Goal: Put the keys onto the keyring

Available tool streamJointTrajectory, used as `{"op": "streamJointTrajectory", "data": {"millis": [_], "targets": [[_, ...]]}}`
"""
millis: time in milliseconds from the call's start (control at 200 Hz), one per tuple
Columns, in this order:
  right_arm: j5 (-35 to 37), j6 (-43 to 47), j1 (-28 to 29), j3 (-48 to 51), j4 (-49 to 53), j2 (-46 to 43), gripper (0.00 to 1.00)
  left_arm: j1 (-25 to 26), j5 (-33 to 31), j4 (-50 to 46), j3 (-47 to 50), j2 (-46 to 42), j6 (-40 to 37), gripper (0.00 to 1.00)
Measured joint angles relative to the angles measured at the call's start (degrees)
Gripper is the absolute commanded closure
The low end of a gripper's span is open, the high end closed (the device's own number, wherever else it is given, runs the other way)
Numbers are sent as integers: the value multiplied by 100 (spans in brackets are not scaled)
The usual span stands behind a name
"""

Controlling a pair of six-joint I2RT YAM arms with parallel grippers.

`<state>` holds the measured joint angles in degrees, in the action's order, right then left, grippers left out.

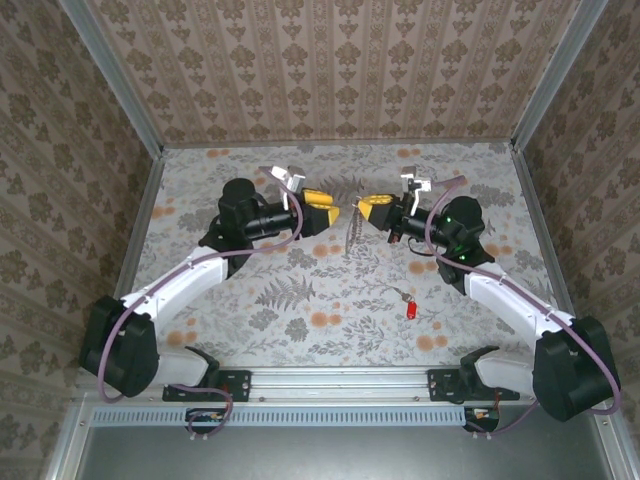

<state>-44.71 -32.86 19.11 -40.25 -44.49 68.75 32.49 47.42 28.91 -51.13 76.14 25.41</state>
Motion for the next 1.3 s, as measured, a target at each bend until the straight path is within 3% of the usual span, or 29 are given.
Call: {"op": "streamJointTrajectory", "data": {"millis": [900, 1295], "targets": [[-505, -339, 337, -483, -162, 280, 100, 85, 282, 960, -190, 68, 463, 52], [-503, -313, 367, -483, -4, 278, 100, 157, 385, 1058, -190, 68, 553, 64]]}}
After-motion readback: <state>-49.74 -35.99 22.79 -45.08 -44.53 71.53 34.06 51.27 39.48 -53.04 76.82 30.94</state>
